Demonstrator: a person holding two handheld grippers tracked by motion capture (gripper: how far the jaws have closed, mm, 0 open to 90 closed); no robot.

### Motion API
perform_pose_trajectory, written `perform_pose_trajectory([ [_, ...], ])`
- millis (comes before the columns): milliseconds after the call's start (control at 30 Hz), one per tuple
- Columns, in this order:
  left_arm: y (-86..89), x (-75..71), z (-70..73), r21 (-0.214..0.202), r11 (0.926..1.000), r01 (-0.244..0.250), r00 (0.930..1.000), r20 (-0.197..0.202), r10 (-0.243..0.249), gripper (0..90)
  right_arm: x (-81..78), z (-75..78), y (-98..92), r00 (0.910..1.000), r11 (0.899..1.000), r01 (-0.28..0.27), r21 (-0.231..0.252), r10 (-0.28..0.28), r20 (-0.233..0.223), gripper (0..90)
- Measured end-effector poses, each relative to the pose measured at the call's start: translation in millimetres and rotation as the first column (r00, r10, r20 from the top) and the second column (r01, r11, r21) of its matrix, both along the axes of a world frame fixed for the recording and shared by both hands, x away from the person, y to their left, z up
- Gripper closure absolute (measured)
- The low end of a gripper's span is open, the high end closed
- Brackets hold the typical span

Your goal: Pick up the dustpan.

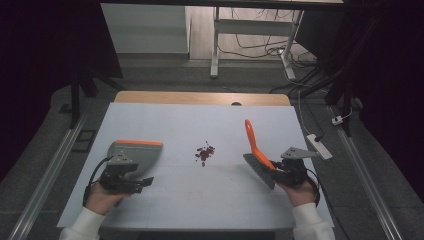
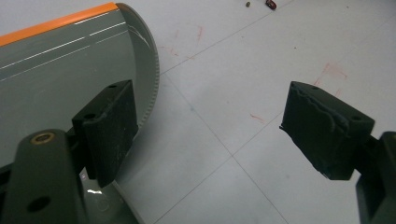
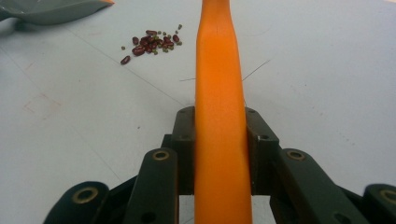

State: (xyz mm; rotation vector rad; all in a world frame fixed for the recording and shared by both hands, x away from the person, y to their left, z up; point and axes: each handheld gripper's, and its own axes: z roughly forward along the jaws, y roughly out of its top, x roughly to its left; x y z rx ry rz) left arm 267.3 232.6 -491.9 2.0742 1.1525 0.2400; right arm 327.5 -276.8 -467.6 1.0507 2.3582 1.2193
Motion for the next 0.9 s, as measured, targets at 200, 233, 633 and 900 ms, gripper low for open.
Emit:
perform_pose_trajectory([
  [200, -0.9, 0.3, -0.7, 0.001, 1.0, -0.001, 0.9999, -0.011, 0.001, 19.0, -1.7, 2.0, 0.7, 0.9999, 1.0, -0.003, 0.001, 0.003, 0.012, 70.0],
  [233, -0.9, 0.4, -0.5, 0.002, 1.0, 0.001, 1.0, -0.01, -0.001, 19.0, -1.7, 2.1, 0.9, 0.9999, 1.0, -0.005, -0.001, 0.005, 0.011, 70.1],
  [633, -0.4, 1.1, -0.5, 0.004, 1.0, -0.001, 0.9999, -0.015, 0.001, 19.0, -1.6, 1.8, 0.4, 0.9999, 1.0, 0.005, -0.007, -0.004, 0.01, 70.0],
  [900, -5.4, -1.2, 4.9, 0.021, 0.9997, 0.015, 0.9997, -0.021, -0.015, 18.9, -1.7, 1.8, -0.8, 0.9998, 1.0, 0.012, -0.01, -0.012, 0.013, 70.0],
])
